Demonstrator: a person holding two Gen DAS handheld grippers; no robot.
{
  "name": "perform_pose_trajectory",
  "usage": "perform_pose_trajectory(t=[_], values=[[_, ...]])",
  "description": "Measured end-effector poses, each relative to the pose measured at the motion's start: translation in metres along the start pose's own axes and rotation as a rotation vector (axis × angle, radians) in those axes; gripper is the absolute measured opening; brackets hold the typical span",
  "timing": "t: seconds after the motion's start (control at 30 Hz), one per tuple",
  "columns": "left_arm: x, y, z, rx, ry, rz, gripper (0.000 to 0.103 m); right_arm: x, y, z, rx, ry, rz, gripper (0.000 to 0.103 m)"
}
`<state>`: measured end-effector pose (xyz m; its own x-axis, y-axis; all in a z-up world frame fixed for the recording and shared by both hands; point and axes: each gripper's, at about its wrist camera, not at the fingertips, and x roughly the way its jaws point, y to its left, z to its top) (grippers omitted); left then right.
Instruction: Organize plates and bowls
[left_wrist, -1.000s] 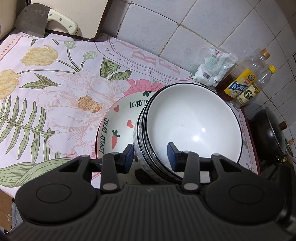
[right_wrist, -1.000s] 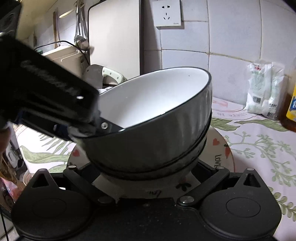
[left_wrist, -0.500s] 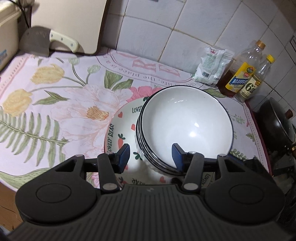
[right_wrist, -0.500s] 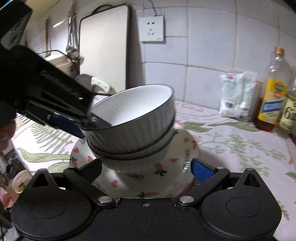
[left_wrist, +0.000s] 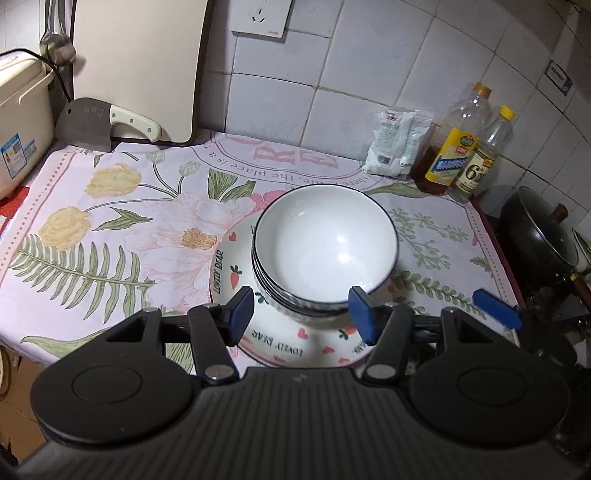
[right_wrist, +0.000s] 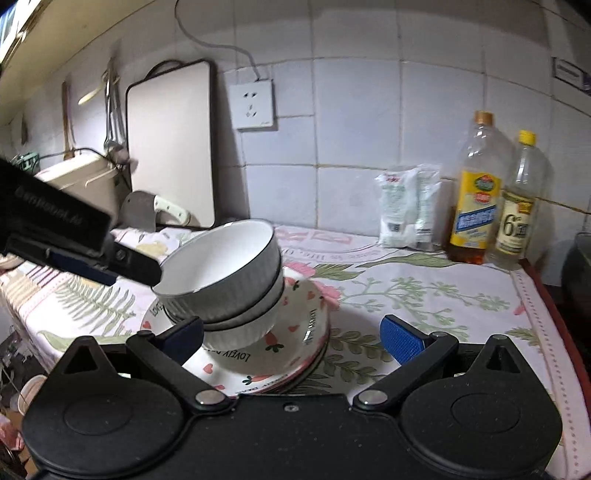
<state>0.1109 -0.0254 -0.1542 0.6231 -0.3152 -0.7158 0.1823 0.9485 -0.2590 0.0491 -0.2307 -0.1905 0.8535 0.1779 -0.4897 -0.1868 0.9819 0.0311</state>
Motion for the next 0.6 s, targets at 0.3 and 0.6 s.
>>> perform_pose_trajectory(t=[0.3,0.6], values=[[-0.042,-0.017,-0.004,0.055,-0.016,0.040,0.057,-0.041,-0.001,0.020,0.009,0.003,-0.115,0.103],[-0.080,-0.026,-0.005,0.046,-0.030,0.038,0.064,-0.089,-0.009,0.054,0.083,0.052,-0.173,0.103]])
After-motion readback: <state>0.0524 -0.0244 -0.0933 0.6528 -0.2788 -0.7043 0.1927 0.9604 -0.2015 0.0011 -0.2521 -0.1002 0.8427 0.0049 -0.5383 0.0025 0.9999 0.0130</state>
